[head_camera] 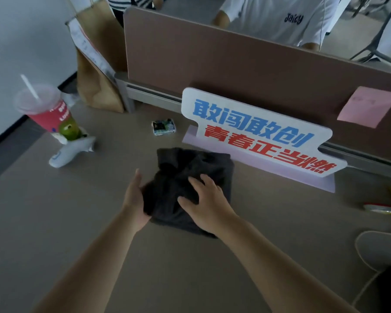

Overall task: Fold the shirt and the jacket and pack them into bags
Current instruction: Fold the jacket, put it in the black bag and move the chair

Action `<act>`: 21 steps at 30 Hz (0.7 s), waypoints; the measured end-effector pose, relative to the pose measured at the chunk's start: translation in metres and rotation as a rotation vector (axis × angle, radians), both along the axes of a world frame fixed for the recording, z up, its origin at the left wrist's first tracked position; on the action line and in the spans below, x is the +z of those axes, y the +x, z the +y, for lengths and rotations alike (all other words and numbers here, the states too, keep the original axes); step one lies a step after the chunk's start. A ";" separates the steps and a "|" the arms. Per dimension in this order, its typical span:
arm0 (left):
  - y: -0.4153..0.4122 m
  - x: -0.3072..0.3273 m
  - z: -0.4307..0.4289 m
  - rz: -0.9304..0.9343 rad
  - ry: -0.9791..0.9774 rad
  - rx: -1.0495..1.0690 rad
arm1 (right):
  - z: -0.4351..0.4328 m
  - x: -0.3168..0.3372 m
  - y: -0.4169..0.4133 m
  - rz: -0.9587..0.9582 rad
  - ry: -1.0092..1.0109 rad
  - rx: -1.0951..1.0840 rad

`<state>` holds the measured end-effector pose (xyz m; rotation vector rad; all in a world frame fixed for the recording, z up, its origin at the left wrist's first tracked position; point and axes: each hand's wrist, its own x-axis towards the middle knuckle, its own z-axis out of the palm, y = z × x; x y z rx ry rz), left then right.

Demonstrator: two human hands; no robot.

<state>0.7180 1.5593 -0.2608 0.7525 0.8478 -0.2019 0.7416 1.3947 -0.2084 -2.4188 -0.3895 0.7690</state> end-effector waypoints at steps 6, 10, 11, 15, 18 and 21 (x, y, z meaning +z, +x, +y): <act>-0.005 -0.001 0.002 0.006 0.472 -0.271 | -0.016 -0.035 0.012 0.038 -0.109 0.002; 0.011 -0.002 -0.015 0.052 1.010 -0.449 | -0.015 -0.046 0.038 -0.105 -0.188 -0.114; 0.014 -0.001 -0.017 0.033 0.917 -0.385 | -0.015 -0.047 0.041 -0.158 -0.209 -0.206; 0.009 -0.010 -0.011 0.127 0.778 -0.235 | -0.025 -0.055 0.052 0.074 -0.014 -0.694; 0.001 -0.024 -0.003 0.324 1.079 -0.403 | -0.036 -0.070 0.060 0.246 0.101 -0.898; 0.005 -0.020 -0.002 0.275 0.778 -0.397 | -0.042 -0.074 0.062 0.529 0.348 -0.918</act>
